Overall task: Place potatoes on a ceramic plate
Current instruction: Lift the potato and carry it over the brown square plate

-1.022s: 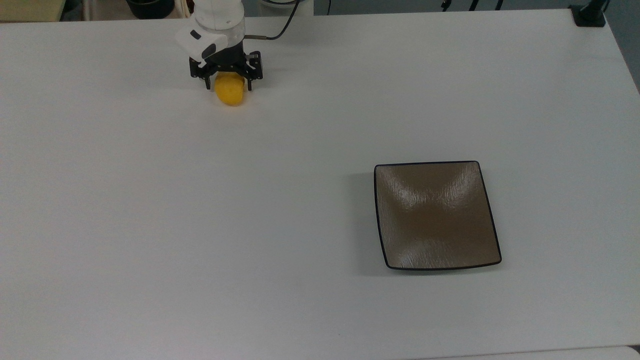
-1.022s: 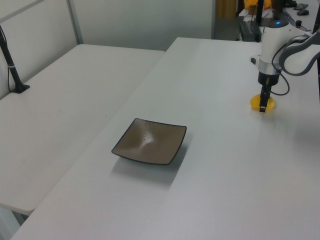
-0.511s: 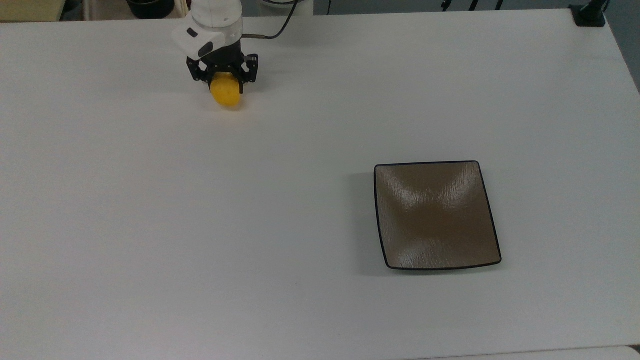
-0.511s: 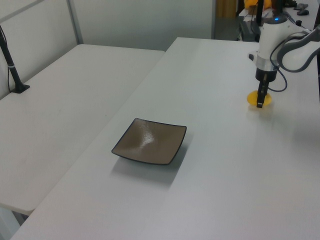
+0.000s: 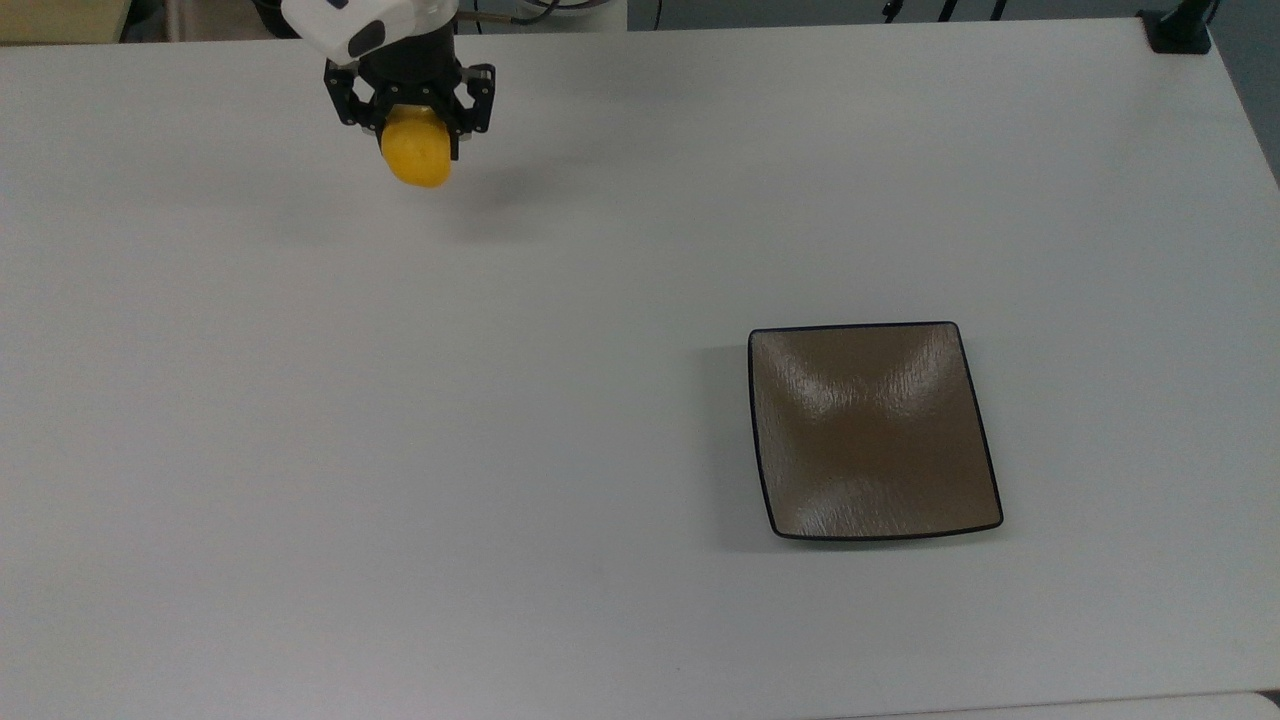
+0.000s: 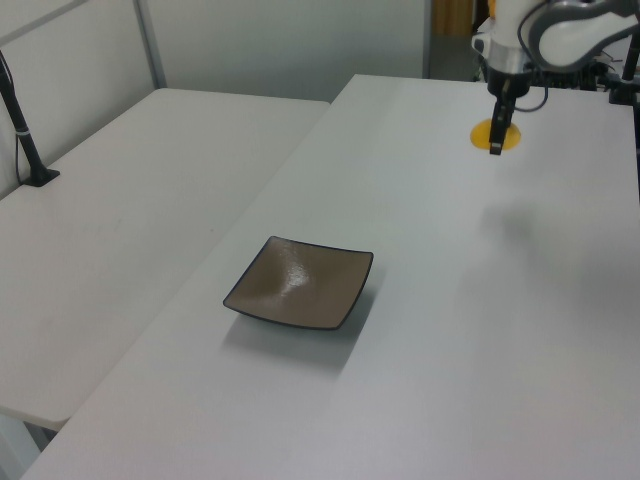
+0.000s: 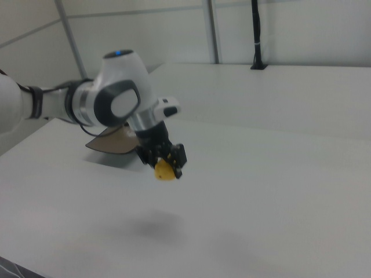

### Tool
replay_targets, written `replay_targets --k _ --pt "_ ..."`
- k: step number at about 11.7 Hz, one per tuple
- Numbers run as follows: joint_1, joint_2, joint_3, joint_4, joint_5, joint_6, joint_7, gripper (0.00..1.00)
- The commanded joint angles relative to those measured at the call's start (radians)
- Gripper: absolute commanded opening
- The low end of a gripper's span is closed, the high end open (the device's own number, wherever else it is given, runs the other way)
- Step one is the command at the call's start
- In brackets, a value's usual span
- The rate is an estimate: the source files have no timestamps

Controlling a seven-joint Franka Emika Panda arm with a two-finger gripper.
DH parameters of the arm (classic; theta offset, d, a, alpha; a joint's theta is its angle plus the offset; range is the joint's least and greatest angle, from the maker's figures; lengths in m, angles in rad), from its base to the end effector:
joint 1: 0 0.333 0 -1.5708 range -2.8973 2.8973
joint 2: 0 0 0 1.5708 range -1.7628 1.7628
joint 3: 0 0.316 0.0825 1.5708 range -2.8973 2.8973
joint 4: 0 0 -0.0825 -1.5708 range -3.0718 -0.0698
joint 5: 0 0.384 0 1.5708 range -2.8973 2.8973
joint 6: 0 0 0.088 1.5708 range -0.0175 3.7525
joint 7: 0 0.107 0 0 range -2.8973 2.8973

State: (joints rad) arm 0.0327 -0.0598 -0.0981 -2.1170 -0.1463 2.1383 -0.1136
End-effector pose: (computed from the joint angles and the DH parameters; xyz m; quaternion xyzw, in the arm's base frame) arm 0.5365 -0.0420 0.4475 0.9955 0.0607 0.0349 0.0636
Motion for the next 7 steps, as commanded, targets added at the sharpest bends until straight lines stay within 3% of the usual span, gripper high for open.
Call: replay_targets --k 1,5,7 --pt "0.045 0.008 0.015 0.182 0.043 -0.188 -0.012 0.28" --pt "0.055 0.044 0.080 0.359 0.126 -0.294 -0.006 0.28" --pt "0.079 0.116 0.100 0.513 0.148 -0.394 0.002 0.28"
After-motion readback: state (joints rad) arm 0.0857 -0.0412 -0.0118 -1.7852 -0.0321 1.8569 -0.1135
